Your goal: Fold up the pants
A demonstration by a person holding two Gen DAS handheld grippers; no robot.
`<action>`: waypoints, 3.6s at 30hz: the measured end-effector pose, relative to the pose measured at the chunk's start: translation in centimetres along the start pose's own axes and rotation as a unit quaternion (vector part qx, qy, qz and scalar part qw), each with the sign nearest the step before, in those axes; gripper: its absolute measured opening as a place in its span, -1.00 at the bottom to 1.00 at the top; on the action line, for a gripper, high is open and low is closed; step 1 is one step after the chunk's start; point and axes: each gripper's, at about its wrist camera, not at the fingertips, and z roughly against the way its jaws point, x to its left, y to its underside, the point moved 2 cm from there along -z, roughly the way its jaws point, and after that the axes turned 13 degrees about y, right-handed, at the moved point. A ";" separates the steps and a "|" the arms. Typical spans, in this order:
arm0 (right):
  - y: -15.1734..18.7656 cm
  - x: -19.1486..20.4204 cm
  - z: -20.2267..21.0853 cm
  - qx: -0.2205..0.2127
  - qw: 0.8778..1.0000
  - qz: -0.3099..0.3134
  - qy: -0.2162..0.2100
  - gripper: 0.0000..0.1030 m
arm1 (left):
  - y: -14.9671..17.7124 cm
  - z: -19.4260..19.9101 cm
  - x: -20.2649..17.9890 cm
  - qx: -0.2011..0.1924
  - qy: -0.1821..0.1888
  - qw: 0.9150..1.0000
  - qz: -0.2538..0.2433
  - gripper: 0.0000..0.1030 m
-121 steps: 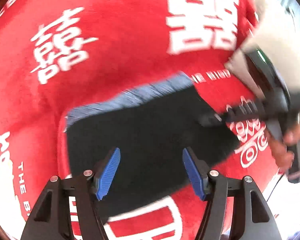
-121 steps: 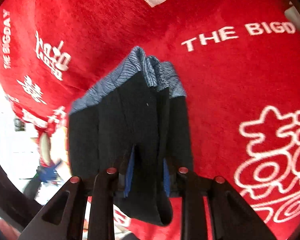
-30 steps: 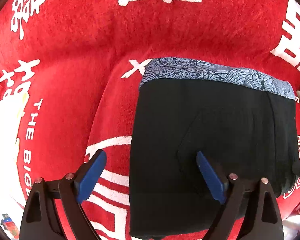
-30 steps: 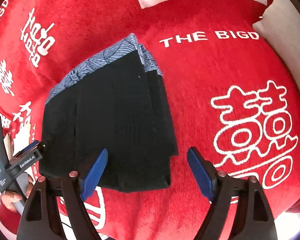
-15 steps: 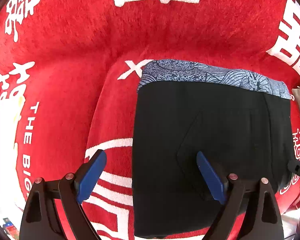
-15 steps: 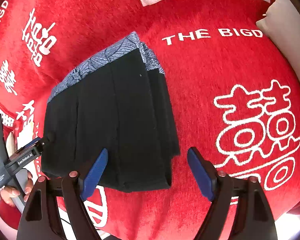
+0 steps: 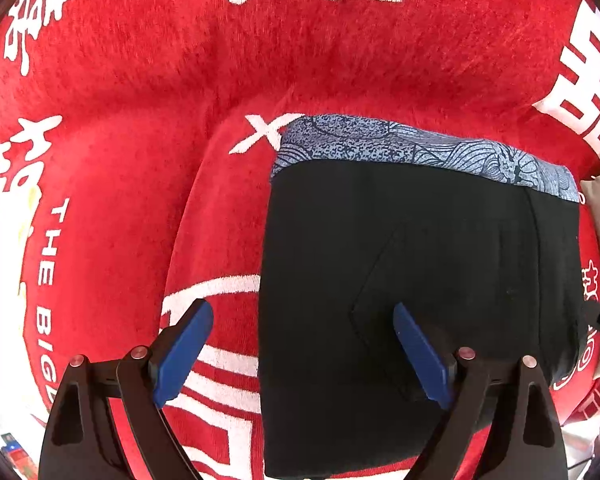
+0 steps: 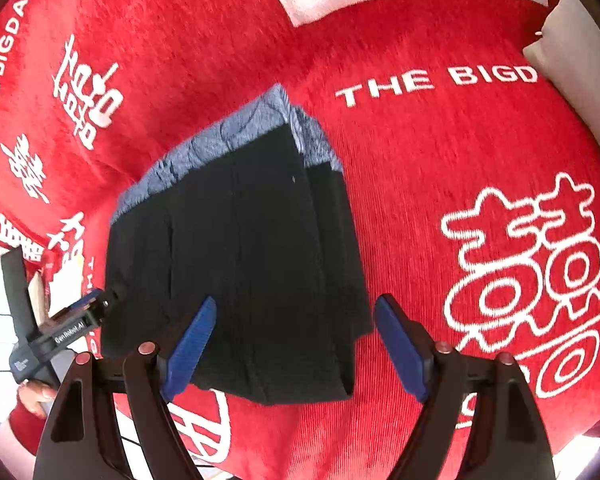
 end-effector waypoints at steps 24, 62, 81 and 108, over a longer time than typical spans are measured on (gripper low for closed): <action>-3.2 -2.6 -3.1 0.036 0.997 -0.007 -0.063 0.64 | -3.2 -1.6 3.7 0.058 0.141 0.987 0.044 0.79; -5.4 -2.3 -6.9 0.098 0.980 -0.006 -0.175 0.27 | -5.0 -4.8 -0.3 0.070 0.246 0.967 -0.020 0.49; -1.4 -3.1 -0.9 0.115 0.968 -0.019 -0.222 -0.16 | -0.8 2.9 -2.5 0.045 0.236 0.971 -0.003 0.08; 5.5 -3.5 1.0 0.052 0.998 -0.029 -0.017 0.27 | 5.6 5.2 2.7 -0.023 0.112 0.993 0.019 0.60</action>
